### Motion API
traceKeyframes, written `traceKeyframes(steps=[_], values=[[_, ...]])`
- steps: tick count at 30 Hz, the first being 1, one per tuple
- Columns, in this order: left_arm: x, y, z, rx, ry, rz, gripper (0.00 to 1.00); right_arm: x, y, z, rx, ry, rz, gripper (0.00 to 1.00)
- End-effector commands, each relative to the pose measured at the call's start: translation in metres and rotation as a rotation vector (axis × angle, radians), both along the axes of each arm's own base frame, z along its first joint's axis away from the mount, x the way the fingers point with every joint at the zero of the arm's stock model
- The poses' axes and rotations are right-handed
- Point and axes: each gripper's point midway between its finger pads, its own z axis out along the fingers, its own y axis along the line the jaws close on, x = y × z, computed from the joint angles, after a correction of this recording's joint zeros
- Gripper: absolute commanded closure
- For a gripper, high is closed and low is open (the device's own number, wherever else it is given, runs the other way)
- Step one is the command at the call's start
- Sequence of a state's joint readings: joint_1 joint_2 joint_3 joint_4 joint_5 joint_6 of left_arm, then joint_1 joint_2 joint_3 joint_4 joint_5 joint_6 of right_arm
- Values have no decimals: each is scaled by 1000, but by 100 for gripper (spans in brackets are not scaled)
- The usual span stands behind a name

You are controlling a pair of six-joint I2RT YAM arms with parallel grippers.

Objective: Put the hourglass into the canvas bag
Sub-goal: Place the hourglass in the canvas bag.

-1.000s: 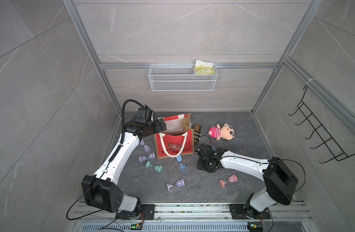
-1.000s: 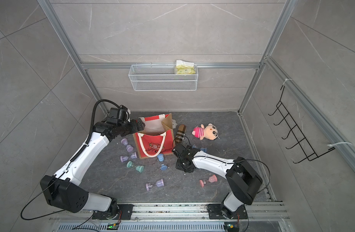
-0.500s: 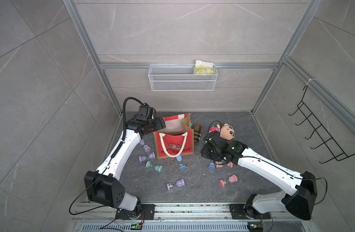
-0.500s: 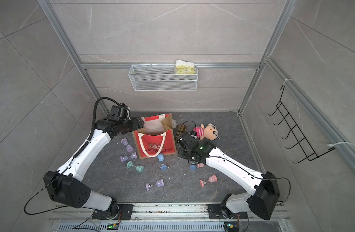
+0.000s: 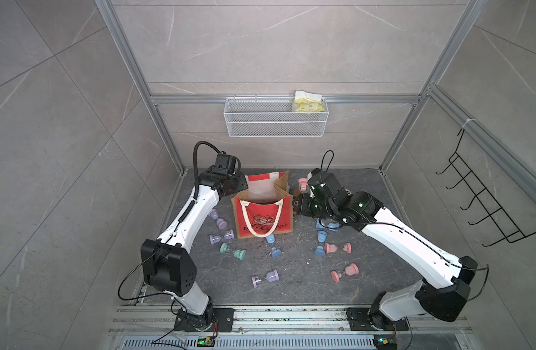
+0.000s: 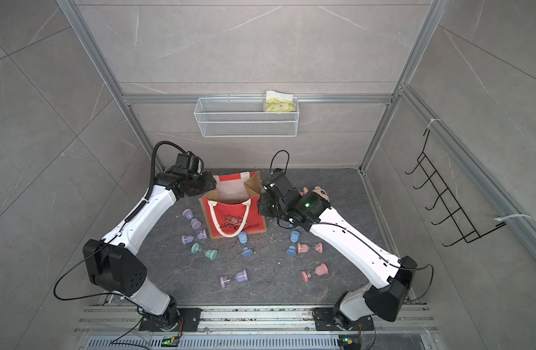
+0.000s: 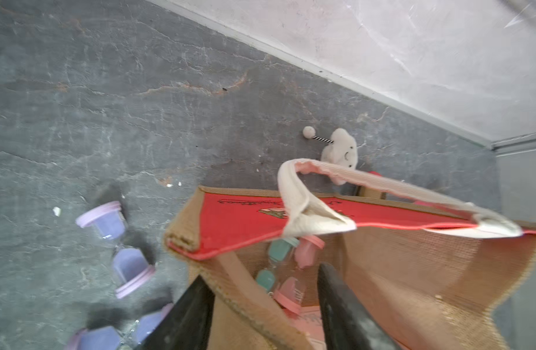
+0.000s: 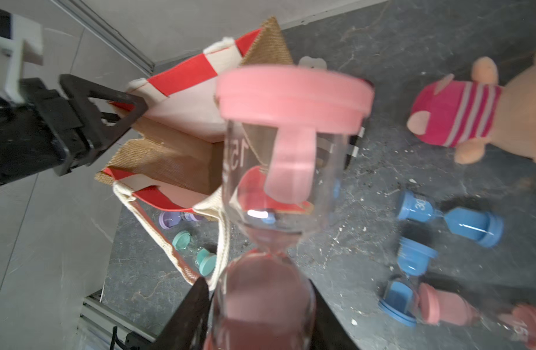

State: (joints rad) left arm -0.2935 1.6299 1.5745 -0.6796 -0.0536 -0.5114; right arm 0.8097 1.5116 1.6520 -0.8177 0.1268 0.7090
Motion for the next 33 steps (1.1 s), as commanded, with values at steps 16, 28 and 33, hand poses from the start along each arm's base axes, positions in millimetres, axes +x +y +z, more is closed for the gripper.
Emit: traceKeyframes(steps=[16,28,33], values=[[10,-6,20,-19,-82,-62,100,33,116,2,97,35,222,100],[-7,-6,45,-56,-158,-80,100,57,128,-43,-32,99,184,100],[-10,-3,52,-48,-163,-70,100,53,113,-60,-74,113,153,100]])
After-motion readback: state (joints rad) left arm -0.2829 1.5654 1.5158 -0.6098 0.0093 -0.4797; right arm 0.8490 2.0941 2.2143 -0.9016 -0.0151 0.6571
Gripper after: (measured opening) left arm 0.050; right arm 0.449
